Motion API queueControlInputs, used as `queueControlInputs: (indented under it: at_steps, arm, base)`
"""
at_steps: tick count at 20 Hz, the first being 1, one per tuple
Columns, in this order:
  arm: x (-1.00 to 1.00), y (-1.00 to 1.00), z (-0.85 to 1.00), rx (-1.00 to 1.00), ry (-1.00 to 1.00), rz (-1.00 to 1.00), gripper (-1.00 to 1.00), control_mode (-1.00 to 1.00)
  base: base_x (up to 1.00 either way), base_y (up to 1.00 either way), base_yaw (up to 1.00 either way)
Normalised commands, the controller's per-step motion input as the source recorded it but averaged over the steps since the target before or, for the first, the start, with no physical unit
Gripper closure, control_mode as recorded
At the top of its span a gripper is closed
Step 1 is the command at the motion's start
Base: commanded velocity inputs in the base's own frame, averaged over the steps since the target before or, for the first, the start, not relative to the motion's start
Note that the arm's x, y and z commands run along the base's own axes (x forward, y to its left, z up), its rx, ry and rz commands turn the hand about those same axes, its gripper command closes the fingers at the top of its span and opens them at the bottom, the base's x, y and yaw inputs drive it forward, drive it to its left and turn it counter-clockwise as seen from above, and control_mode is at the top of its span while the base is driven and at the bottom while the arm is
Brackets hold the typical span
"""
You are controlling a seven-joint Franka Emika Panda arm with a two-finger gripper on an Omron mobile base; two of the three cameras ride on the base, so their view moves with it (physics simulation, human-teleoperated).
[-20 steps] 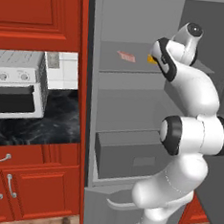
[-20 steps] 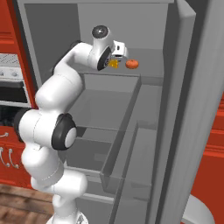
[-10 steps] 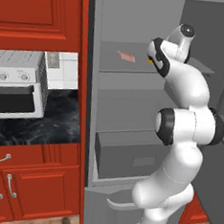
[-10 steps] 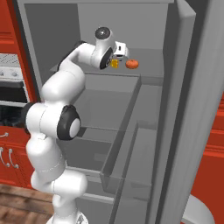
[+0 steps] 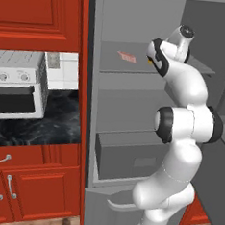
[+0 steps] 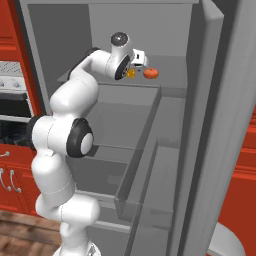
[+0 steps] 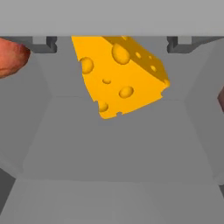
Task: Take the cheese, steak, and squash from the fridge and place them on the plate on the dining counter to create an appetizer plate.
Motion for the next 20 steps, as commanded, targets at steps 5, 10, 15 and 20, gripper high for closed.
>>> queueControlInputs:
  at_steps: [5,10,15,20]
  arm:
    - [0.17,0.0,-0.22,0.0,0.0,0.0,-1.0,-1.0]
    - [0.38,0.0,-0.22,0.0,0.0,0.0,-1.0,-1.0]
    - [0.31,0.04,-0.21,0.0,0.0,0.01,1.0,-1.0]
    - [0.04,0.29,-0.23,0.0,0.0,0.01,1.0,-1.0]
  base:
    - [0.0,0.0,0.0]
    - [0.0,0.0,0.0]
    - [0.0,0.0,0.0]
    - [0.0,0.0,0.0]
